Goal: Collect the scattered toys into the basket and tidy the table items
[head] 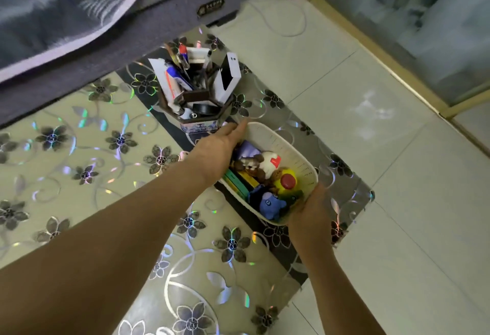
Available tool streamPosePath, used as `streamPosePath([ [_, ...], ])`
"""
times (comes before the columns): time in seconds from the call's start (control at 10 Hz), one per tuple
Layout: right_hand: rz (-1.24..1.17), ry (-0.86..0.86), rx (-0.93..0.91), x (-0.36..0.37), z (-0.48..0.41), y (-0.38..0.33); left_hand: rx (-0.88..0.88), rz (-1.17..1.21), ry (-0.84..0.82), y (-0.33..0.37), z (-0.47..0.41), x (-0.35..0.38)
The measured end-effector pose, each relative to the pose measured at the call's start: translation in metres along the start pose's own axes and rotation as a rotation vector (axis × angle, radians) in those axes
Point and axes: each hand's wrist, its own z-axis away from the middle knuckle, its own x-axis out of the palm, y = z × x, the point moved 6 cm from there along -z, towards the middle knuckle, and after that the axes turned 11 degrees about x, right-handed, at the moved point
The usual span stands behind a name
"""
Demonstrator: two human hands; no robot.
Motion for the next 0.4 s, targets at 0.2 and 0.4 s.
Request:
streamPosePath([
  [0.2, 0.225, 0.012, -0.212, -0.023, 0.019, -0.039, 0.073, -0.17, -0.005, 0.005, 0.05, -0.008],
  [0.4, 0.223, -0.007, -0.533, -0.063, 0.115, -0.106, -0.039, -0.22, 0.149, 0.068, 0.173, -0.092],
])
